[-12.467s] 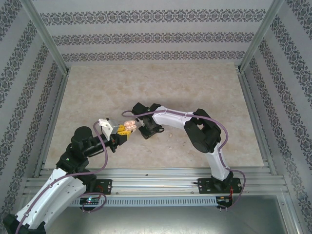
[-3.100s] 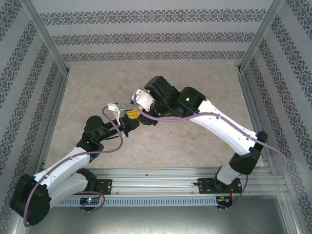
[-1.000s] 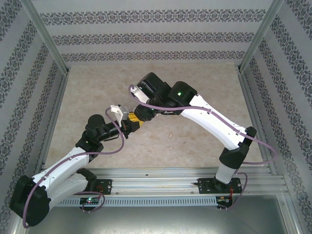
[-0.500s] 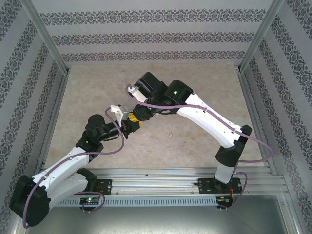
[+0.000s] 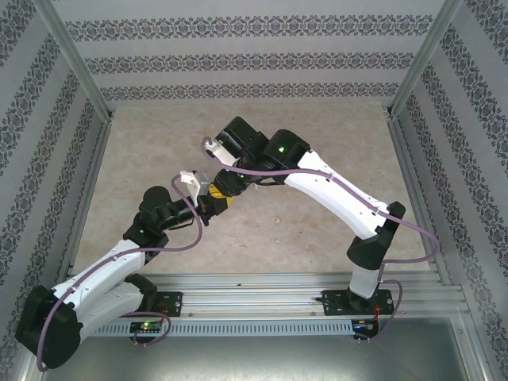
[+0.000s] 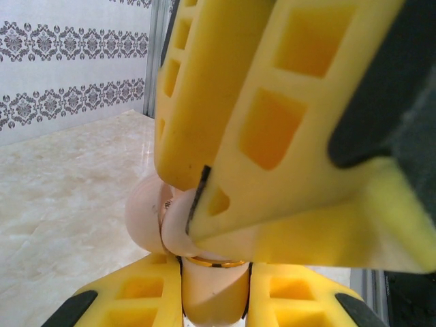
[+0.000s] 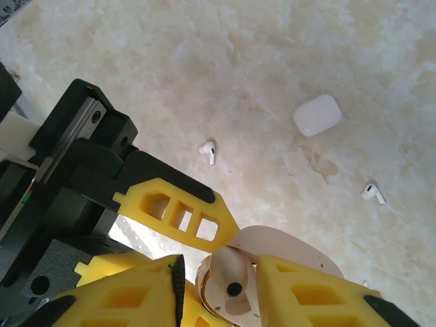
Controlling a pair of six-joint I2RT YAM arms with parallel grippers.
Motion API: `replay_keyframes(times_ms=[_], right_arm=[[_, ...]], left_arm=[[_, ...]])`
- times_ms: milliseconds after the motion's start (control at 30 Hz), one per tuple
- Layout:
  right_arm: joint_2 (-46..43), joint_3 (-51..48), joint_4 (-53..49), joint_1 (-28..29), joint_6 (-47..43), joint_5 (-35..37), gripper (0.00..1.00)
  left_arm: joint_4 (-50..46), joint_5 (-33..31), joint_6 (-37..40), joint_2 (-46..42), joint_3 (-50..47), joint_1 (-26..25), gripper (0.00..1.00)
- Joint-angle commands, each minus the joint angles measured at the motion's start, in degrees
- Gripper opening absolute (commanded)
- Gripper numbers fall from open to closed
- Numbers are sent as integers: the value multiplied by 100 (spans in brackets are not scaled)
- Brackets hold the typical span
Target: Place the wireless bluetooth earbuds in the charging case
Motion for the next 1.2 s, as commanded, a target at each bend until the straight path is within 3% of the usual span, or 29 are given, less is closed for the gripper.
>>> replay_keyframes(times_ms=[0,267,767,1167], right_arm=[[135,167,-159,21,2,-40,35],[169,140,-248,21,-9,-25,33],[25,42,-107,9,26,-13,20],[-1248,-1707,1801,-122,682,-17,17]], left_arm=[[-76,90,87,-85,217,-75,0],[-91,76,94,-111,208,-75,0],[-27,7,126,-118,171,-75,0],[311,-142,-10,-124,14,-77,0]])
